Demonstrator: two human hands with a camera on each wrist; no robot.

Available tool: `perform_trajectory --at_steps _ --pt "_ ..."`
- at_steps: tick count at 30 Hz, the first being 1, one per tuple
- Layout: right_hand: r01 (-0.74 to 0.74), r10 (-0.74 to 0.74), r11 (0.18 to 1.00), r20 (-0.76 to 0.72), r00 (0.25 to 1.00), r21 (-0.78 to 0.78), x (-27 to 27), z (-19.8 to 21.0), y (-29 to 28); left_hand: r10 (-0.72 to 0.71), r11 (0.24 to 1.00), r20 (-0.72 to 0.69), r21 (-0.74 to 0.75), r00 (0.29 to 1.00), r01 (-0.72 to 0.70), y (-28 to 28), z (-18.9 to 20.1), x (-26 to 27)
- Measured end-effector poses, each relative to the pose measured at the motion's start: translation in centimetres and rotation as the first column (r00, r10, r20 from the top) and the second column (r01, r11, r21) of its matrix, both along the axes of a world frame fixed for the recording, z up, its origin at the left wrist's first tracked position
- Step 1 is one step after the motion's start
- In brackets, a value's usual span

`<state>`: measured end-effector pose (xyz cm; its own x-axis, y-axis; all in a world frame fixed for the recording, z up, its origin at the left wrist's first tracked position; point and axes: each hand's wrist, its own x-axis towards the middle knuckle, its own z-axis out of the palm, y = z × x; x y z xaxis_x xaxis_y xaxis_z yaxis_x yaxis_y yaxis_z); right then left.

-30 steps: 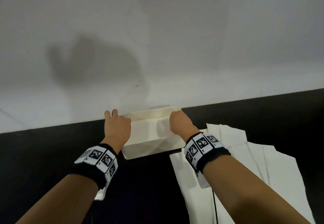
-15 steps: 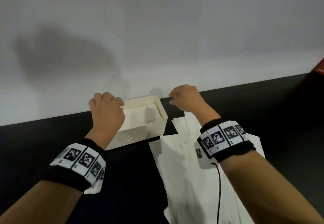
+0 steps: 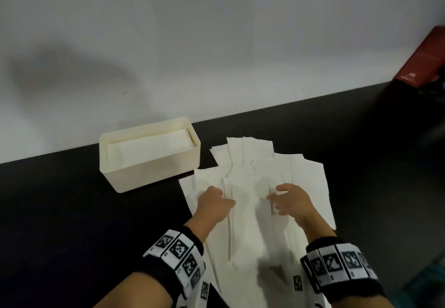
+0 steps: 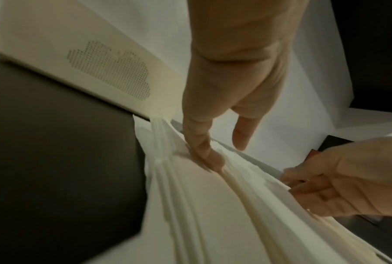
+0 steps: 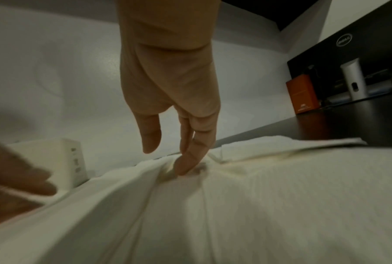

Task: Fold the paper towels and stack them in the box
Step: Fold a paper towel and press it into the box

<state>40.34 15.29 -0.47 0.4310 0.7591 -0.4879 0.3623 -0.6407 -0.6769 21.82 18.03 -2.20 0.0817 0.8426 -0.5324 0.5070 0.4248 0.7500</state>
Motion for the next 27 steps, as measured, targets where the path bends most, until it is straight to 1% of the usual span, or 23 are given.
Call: perform_trajectory --at_steps 2,4,6,9,11,13,15,16,18,19,20,21,22,23,24,25,26,27 --pt "0.004 -0.004 1.0 -0.02 1.0 0.013 -0.7 -0.5 -0.3 0.076 0.997 0.067 -0.026 0.995 -0.074 -0.1 -0.3 0.5" --pt "-0.05 0.05 0.999 0.025 0.998 0.016 -1.5 -1.0 -0.4 0.111 0.994 0.094 -0.031 0.989 -0.108 -0.1 -0.2 0.9" --pt "-0.113 0.112 0.993 0.075 0.991 0.016 -2.1 -1.0 -0.3 0.097 0.995 0.101 -0.019 0.99 -0.095 0.0 -0.4 1.3" --pt "-0.155 0.153 0.988 0.071 0.986 0.021 -2.6 -0.9 -0.1 0.099 0.995 0.077 -0.005 0.992 -0.099 0.1 -0.6 1.8" --pt "-0.139 0.137 0.99 0.046 0.989 0.023 -2.6 -0.9 -0.1 0.134 0.99 0.04 0.031 0.99 -0.135 0.0 -0.7 1.8" --pt "-0.125 0.126 0.991 -0.018 0.992 0.035 -2.5 -0.8 -0.1 0.15 0.984 0.059 0.084 0.987 -0.154 -0.1 -0.8 1.7" --pt "-0.158 0.162 0.986 -0.079 0.984 0.052 -2.5 -0.6 -0.2 0.155 0.977 0.134 0.124 0.979 -0.171 -0.2 -0.4 1.4" --pt "-0.192 0.197 0.98 -0.101 0.975 0.054 -2.5 -0.1 -0.3 0.161 0.974 0.194 0.125 0.968 -0.187 -0.1 -0.1 1.1" --pt "-0.274 0.279 0.96 -0.145 0.949 0.048 -2.5 1.0 -0.4 0.196 0.968 0.347 0.082 0.917 -0.238 0.5 0.8 0.4" --pt "-0.311 0.315 0.949 -0.171 0.934 0.047 -2.5 1.7 -0.4 0.24 0.958 0.431 0.04 0.87 -0.285 1.0 1.5 -0.2" --pt "-0.337 0.341 0.94 -0.193 0.92 0.054 -2.5 2.3 -0.3 0.298 0.94 0.52 -0.011 0.8 -0.342 1.5 2.4 -0.8" --pt "-0.348 0.356 0.935 -0.207 0.912 0.072 -2.7 3.0 0.1 0.349 0.916 0.614 -0.063 0.708 -0.397 2.3 3.4 -1.8" --pt "-0.343 0.356 0.934 -0.207 0.911 0.1 -3.1 3.7 0.7 0.377 0.893 0.699 -0.099 0.607 -0.44 2.9 4.5 -2.9" --pt "-0.318 0.343 0.937 -0.204 0.917 0.144 -3.6 4.4 1.6 0.381 0.874 0.76 -0.11 0.526 -0.474 3.6 5.6 -4.3" --pt "-0.269 0.31 0.941 -0.208 0.928 0.203 -4.3 5.0 2.7 0.374 0.854 0.791 -0.091 0.484 -0.512 4.3 6.8 -5.8" --pt "-0.201 0.267 0.942 -0.234 0.935 0.27 -5.1 5.8 4.0 0.356 0.834 0.807 -0.048 0.471 -0.549 4.8 7.8 -7.5" --pt "-0.131 0.23 0.933 -0.274 0.934 0.336 -6.0 6.6 5.4 0.338 0.816 0.8 0.014 0.496 -0.578 5.3 8.7 -9.2" --pt "-0.072 0.209 0.916 -0.317 0.925 0.395 -7.1 7.4 6.8 0.326 0.794 0.779 0.08 0.535 -0.602 5.7 9.3 -10.9"
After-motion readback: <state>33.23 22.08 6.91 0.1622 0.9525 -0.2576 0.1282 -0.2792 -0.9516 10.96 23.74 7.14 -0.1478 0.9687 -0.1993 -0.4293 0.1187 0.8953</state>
